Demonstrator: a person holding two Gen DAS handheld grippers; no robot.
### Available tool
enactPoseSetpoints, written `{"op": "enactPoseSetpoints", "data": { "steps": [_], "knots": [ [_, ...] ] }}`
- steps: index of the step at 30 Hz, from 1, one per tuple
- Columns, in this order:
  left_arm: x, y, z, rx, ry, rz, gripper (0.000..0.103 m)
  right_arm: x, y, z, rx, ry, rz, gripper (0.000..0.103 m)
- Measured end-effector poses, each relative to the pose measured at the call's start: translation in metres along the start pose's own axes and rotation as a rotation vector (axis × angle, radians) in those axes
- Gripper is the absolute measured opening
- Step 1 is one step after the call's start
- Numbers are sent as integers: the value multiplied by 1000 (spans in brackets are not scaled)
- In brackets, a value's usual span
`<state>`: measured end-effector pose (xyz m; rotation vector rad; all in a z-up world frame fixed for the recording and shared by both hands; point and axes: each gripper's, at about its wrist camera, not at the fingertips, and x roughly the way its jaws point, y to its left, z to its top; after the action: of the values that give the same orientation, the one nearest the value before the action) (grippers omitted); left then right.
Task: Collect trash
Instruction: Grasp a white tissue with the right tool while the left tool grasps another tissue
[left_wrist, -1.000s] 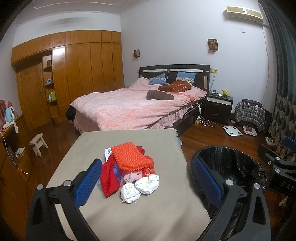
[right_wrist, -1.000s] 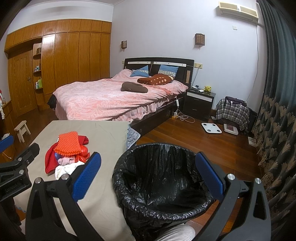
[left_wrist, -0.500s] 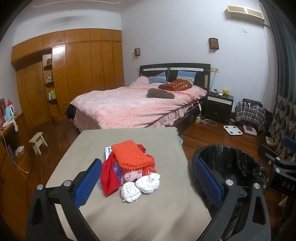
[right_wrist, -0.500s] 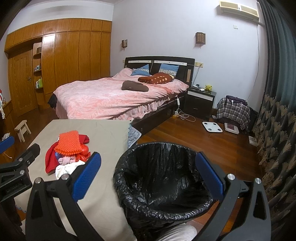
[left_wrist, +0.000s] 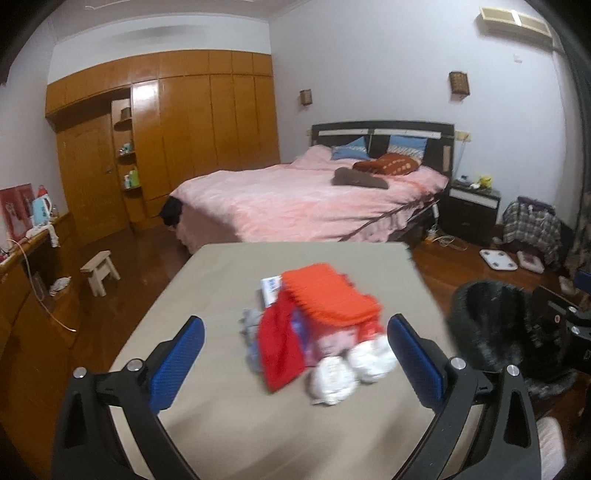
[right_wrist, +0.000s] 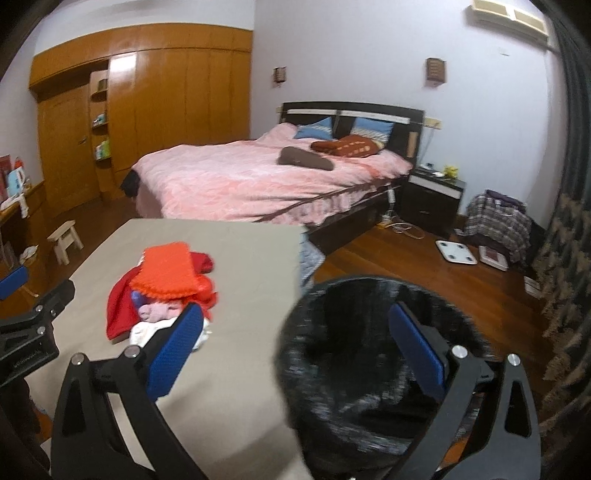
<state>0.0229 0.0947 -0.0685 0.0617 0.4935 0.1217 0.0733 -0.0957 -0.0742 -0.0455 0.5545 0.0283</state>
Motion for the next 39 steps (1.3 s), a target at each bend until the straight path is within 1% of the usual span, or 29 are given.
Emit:
{"op": "enactPoseSetpoints", "data": {
  "steps": [1,2,4,7,10,13,15,17,20,24,25,26,27,28,29,30,31,32,36,39],
  "knots": [
    [6,6,-3,1,11,11,97,9,9,-2,-6,11,18,92],
    [10,10,-6,-2,18,19,97,15,14,-2,-11,17,26,87],
    [22,18,-8,-10,33,34,97,39,32,-8,-31,48,53,79],
    [38,29,-17,-21,54,59,97,65,47,-15,-41,93,80,79],
    [57,42,-27,-43,93,71,94,97,69,-25,-45,152,121,79],
    [72,52,-35,-70,122,84,94,117,86,-33,-71,179,141,79],
    [81,57,-38,-77,136,92,94,127,92,-36,-84,198,146,79],
    [88,62,-42,-83,146,97,94,138,98,-39,-88,213,150,83],
    [95,65,-45,-83,165,95,94,152,108,-43,-102,245,155,84],
    [102,66,-48,-77,178,87,94,162,109,-46,-92,272,173,84],
    [103,66,-48,-75,183,85,94,164,109,-46,-85,279,192,79],
    [105,66,-48,-75,186,81,94,165,109,-46,-80,289,238,67],
    [106,66,-48,-75,187,79,94,165,110,-47,-79,294,260,60],
    [107,65,-48,-75,189,75,94,165,110,-47,-74,303,303,47],
    [106,64,-48,-71,191,72,94,163,111,-47,-70,307,332,38],
    [105,63,-47,-66,192,68,94,161,110,-47,-72,303,331,36],
    [106,61,-47,-62,192,65,94,160,110,-46,-75,302,328,28],
    [105,59,-46,-56,190,61,94,158,109,-46,-75,300,326,23],
    [103,49,-44,-47,191,33,90,146,96,-42,-51,284,323,21],
    [101,32,-42,-32,197,-10,85,132,84,-43,-60,261,284,21]
  ]
}}
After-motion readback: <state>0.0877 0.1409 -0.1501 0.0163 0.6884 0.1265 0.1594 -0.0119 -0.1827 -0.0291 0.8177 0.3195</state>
